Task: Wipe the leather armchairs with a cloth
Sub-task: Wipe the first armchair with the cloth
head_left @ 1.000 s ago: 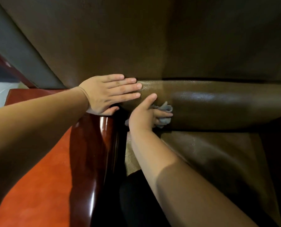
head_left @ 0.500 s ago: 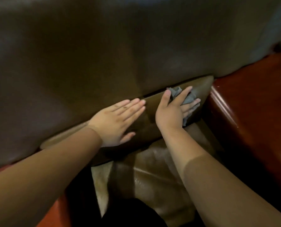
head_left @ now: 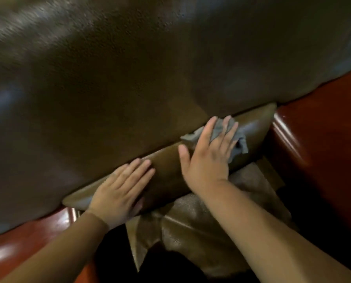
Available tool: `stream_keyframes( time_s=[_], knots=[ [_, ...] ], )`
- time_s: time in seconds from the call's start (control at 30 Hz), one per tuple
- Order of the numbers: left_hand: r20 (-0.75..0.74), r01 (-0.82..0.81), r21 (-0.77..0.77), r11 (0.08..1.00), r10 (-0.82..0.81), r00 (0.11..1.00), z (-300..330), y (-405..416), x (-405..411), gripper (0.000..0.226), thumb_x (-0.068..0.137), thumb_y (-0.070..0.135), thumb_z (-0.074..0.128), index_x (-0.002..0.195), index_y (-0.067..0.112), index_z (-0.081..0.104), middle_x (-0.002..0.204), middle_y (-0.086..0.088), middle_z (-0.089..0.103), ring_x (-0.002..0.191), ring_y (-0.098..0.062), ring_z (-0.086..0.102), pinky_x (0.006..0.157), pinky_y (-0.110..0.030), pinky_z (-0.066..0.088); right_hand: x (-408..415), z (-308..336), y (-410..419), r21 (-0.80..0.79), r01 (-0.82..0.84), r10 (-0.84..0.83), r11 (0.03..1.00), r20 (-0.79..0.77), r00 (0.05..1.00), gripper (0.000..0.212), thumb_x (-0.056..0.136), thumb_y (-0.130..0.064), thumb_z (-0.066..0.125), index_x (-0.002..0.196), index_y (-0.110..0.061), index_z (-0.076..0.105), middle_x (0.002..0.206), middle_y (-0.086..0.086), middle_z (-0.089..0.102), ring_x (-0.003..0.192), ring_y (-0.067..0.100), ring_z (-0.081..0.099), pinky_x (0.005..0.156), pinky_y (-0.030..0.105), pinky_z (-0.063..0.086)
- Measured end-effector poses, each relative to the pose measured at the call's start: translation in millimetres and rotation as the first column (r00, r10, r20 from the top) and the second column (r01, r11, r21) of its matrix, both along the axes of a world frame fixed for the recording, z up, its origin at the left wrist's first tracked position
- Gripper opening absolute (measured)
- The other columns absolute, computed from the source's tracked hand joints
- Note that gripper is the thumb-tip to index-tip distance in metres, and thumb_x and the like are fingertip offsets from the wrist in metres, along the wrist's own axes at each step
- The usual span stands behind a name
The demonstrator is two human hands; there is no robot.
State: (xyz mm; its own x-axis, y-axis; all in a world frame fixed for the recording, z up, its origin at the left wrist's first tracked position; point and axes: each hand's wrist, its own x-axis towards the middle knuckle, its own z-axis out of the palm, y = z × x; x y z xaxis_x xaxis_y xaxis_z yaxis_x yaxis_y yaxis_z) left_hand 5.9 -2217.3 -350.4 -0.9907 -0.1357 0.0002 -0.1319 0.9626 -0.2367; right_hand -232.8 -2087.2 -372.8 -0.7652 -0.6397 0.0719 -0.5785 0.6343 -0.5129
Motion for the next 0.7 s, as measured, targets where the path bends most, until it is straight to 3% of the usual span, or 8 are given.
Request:
stream_keyframes(
  time_s=[0.07, 0.13, 0.2, 0.27, 0.4, 0.5, 0.6, 0.7],
  knots=[
    [-0.037, -0.149, 0.031, 0.988, 0.150, 0.988, -3, -3, 54, 0.085, 0.096, 0.041, 0.053, 0.169, 0.015, 0.019, 0.176, -0.010, 0.013, 0.162, -0.030, 0.019, 0.132, -0.045, 0.014, 25, -5, 0, 0.011, -0.146, 0.147, 0.989, -0.074, 0.986, 0.103, 0.095, -0.070, 0.034, 0.163, -0.010, -0.015, 0.167, 0.033, -0.011, 0.154, 0.053, -0.012, 0.122, 0.068, 0.005],
    [-0.035, -0.301, 0.059, 0.952, 0.304, 0.952, -6, 2, 98, 0.081, 0.093, 0.040, 0.051, 0.165, 0.011, 0.028, 0.175, -0.015, 0.016, 0.156, -0.041, 0.029, 0.131, -0.051, 0.014, 28, -7, 7, 0.002, -0.225, 0.224, 0.974, -0.094, 0.970, 0.103, 0.097, -0.067, 0.038, 0.164, -0.009, -0.014, 0.168, 0.031, -0.012, 0.155, 0.050, -0.013, 0.124, 0.067, 0.007],
    [-0.041, -0.480, 0.100, 0.871, 0.486, 0.873, -12, 12, 131, 0.077, 0.093, 0.040, 0.050, 0.159, 0.003, 0.037, 0.171, -0.022, 0.023, 0.152, -0.049, 0.032, 0.129, -0.059, 0.018, 18, -9, 16, -0.004, -0.252, 0.251, 0.968, -0.072, 0.965, 0.095, 0.099, -0.066, 0.036, 0.164, -0.008, -0.003, 0.170, 0.024, -0.012, 0.158, 0.043, -0.011, 0.125, 0.065, 0.014],
    [-0.055, -0.616, 0.184, 0.766, 0.634, 0.771, -18, 21, 148, 0.078, 0.095, 0.041, 0.049, 0.159, 0.000, 0.036, 0.173, -0.020, 0.020, 0.158, -0.045, 0.023, 0.127, -0.061, 0.021, 5, -12, 28, 0.059, -0.254, 0.258, 0.966, -0.095, 0.961, 0.087, 0.100, -0.065, 0.034, 0.163, -0.012, 0.007, 0.172, 0.020, -0.011, 0.159, 0.039, -0.007, 0.124, 0.063, 0.021],
    [-0.095, -0.647, 0.371, 0.666, 0.721, 0.687, -30, 28, 158, 0.083, 0.094, 0.045, 0.051, 0.166, 0.013, 0.025, 0.177, -0.007, 0.005, 0.162, -0.036, 0.015, 0.131, -0.051, 0.016, 11, -13, 29, 0.089, -0.135, 0.143, 0.987, -0.098, 0.985, 0.083, 0.095, -0.061, 0.040, 0.164, -0.023, 0.014, 0.170, 0.022, -0.012, 0.156, 0.048, -0.006, 0.122, 0.068, 0.014],
    [-0.130, -0.614, 0.406, 0.677, 0.708, 0.695, -32, 25, 160, 0.085, 0.093, 0.043, 0.054, 0.168, 0.019, 0.022, 0.177, -0.004, 0.004, 0.159, -0.039, 0.022, 0.130, -0.053, 0.020, 65, -4, -7, 0.070, -0.098, 0.101, 0.993, -0.037, 0.994, 0.090, 0.096, -0.066, 0.037, 0.163, -0.009, 0.015, 0.168, 0.028, -0.013, 0.154, 0.053, -0.011, 0.120, 0.073, 0.014],
    [-0.147, -0.615, 0.419, 0.668, 0.719, 0.679, -28, 23, 158, 0.082, 0.092, 0.040, 0.056, 0.166, 0.017, 0.027, 0.177, -0.007, 0.010, 0.155, -0.042, 0.027, 0.127, -0.057, 0.025, 146, 7, -39, 0.068, -0.249, 0.253, 0.966, -0.062, 0.965, 0.095, 0.098, -0.067, 0.035, 0.159, 0.005, 0.020, 0.163, 0.042, -0.005, 0.151, 0.060, -0.009, 0.122, 0.071, 0.001],
    [-0.145, -0.702, 0.422, 0.574, 0.807, 0.573, -24, 31, 158, 0.080, 0.091, 0.040, 0.058, 0.162, 0.013, 0.034, 0.169, -0.017, 0.028, 0.150, -0.043, 0.035, 0.123, -0.062, 0.030, 201, 3, -42, 0.090, -0.500, 0.507, 0.861, -0.099, 0.856, 0.099, 0.094, -0.067, 0.042, 0.163, -0.001, 0.015, 0.164, 0.040, -0.007, 0.152, 0.058, -0.013, 0.124, 0.068, -0.002]
  ],
)
